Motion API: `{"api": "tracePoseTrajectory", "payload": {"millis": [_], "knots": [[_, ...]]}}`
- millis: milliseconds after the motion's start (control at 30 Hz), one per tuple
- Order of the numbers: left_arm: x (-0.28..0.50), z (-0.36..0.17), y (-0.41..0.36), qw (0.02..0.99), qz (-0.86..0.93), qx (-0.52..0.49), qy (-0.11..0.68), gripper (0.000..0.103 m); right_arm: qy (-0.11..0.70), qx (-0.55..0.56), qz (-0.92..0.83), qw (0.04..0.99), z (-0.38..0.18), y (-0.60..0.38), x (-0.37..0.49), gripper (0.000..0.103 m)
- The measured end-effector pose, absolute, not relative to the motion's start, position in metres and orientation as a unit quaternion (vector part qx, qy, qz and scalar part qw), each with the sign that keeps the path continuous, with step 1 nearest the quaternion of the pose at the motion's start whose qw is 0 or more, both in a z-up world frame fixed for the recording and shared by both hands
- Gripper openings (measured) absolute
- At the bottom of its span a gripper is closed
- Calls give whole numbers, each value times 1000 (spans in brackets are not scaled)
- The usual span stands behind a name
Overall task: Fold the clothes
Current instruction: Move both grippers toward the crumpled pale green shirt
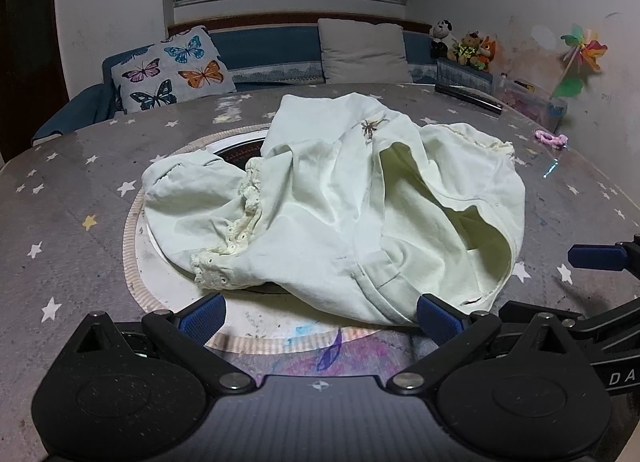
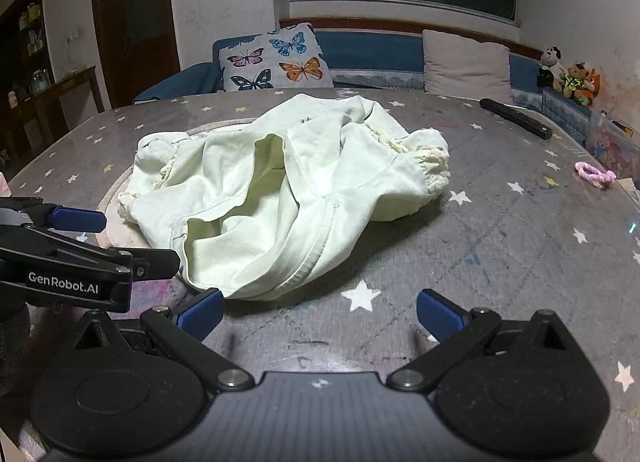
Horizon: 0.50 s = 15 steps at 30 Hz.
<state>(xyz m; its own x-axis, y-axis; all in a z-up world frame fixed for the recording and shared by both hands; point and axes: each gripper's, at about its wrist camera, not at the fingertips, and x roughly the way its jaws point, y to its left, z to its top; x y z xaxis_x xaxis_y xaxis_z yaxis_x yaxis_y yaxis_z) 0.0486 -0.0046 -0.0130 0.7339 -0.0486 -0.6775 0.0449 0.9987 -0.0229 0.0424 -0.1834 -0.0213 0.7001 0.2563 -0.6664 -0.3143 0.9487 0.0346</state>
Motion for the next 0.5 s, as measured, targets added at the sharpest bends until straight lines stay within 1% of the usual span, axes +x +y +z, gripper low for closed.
{"api": "tracePoseTrajectory", "payload": {"millis": [500], "knots": [[44,-13,-8,928,-20,4,371,103,365,-37,139,920,-27,-187,42,103]]}}
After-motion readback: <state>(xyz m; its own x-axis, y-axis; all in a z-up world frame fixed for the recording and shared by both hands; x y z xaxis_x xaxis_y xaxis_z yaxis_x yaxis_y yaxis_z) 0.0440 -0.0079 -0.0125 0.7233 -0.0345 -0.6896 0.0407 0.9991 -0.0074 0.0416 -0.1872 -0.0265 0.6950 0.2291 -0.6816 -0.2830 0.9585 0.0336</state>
